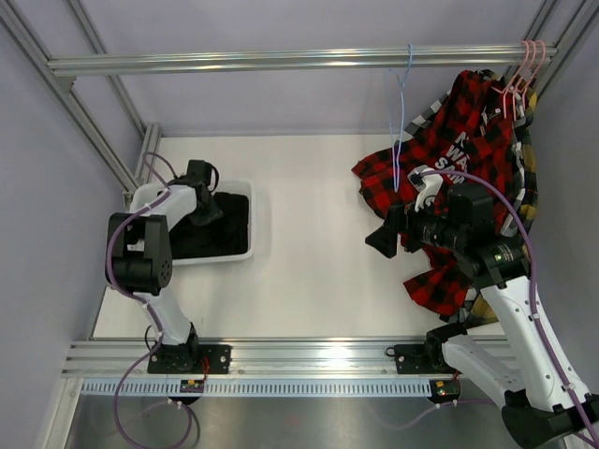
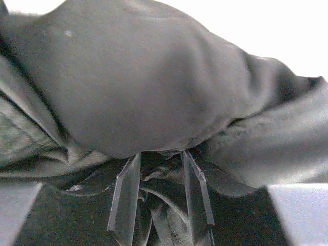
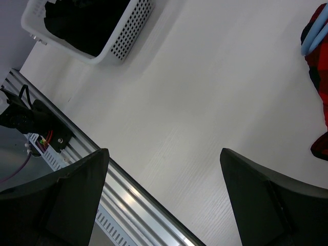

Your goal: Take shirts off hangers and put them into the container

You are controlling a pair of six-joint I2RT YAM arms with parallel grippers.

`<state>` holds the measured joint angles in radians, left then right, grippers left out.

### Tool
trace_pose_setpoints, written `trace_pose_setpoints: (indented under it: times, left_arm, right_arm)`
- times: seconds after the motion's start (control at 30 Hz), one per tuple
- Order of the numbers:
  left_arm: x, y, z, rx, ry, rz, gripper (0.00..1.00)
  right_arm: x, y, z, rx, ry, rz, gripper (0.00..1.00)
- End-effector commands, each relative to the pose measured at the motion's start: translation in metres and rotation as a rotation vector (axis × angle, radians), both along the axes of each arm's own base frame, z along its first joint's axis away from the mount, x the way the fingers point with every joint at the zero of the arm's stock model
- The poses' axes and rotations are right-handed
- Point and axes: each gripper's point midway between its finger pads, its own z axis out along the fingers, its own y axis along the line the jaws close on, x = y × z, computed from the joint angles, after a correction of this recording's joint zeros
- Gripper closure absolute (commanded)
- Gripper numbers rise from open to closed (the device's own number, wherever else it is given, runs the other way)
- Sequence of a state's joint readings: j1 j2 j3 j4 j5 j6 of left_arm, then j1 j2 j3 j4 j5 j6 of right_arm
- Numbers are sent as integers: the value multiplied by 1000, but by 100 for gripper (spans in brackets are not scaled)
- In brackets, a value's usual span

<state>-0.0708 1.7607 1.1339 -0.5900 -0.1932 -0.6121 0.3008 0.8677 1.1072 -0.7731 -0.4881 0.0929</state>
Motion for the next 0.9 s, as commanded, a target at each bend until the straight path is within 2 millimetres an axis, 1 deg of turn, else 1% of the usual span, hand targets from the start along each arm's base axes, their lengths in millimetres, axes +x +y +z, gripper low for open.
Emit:
trace_pose_setpoints:
  times: [0.0, 0.03, 0.07, 0.1, 0.13, 0.17, 0.2, 0.23, 0.3, 0.33, 0.37, 0.4, 0.43, 0.5, 0.53, 0.57, 0.6, 0.63, 0.67, 0.7, 0.73, 0.77, 0.8, 0.83, 0.87]
  left_arm:
    - [71, -3, 16, 24, -171, -66, 59]
    - [89, -4, 27, 28, -208, -76, 59]
    - [98, -4, 31, 41, -224, -105, 59]
    - [105, -3, 24, 54, -215, -119, 59]
    - [113, -3, 26, 64, -226, -132, 59]
    - [129, 0, 38, 88, -262, -159, 58]
    - [135, 0, 32, 98, -255, -174, 58]
    - [148, 2, 42, 118, -282, -197, 58]
    - [157, 5, 42, 135, -285, -218, 58]
    - [160, 12, 36, 141, -272, -216, 58]
    - [166, 14, 40, 138, -281, -219, 58]
    - [167, 17, 39, 136, -279, -213, 57]
    - [167, 23, 39, 135, -276, -202, 57]
    - [162, 23, 46, 126, -269, -196, 56]
    - [158, 22, 62, 120, -294, -184, 50]
    - [154, 20, 69, 106, -303, -181, 45]
    - [145, 19, 70, 99, -296, -175, 40]
    - [140, 17, 76, 87, -304, -159, 29]
    - [134, 18, 97, 86, -338, -148, 25]
    - [128, 17, 104, 81, -347, -142, 21]
    - [118, 17, 105, 78, -336, -137, 14]
    - [112, 18, 125, 81, -374, -130, 11]
    - [107, 17, 133, 82, -385, -135, 9]
    - [98, 17, 137, 83, -376, -137, 6]
    - [93, 18, 145, 91, -382, -139, 1]
  right_arm:
    - [1, -1, 9, 16, -38, -11, 1]
    - [2, -1, 9, 13, -39, -17, 1]
    - [3, -2, 9, 11, -37, -21, 1]
    - [3, -2, 10, 11, -38, -25, 0]
    - [4, -2, 10, 9, -37, -29, 1]
    - [5, -2, 11, 9, -40, -29, 0]
    - [6, -3, 12, 8, -40, -33, 1]
    - [8, -2, 14, 9, -41, -33, 1]
    - [9, -2, 14, 8, -35, -34, 1]
    - [10, -1, 16, 7, -37, -33, 0]
    - [10, -1, 16, 6, -35, -33, 1]
    - [11, -1, 16, 6, -34, -35, 1]
    - [12, -1, 16, 2, -32, -33, 1]
    - [12, -1, 16, 0, -31, -31, 0]
    - [12, -1, 16, 0, -30, -29, 1]
    - [11, -1, 17, 0, -32, -27, 0]
    - [11, 0, 17, 1, -36, -23, 1]
    - [11, -1, 19, 0, -43, -23, 1]
    - [11, -1, 20, 0, -46, -25, 1]
    - [12, -1, 21, -2, -50, -23, 1]
    - [12, -2, 24, -4, -60, -26, 1]
    - [13, -2, 26, -5, -65, -28, 0]
    - [13, -2, 28, -4, -70, -31, 0]
    - [15, -5, 34, -5, -83, -47, 1]
    - [16, -6, 36, -6, -85, -57, 1]
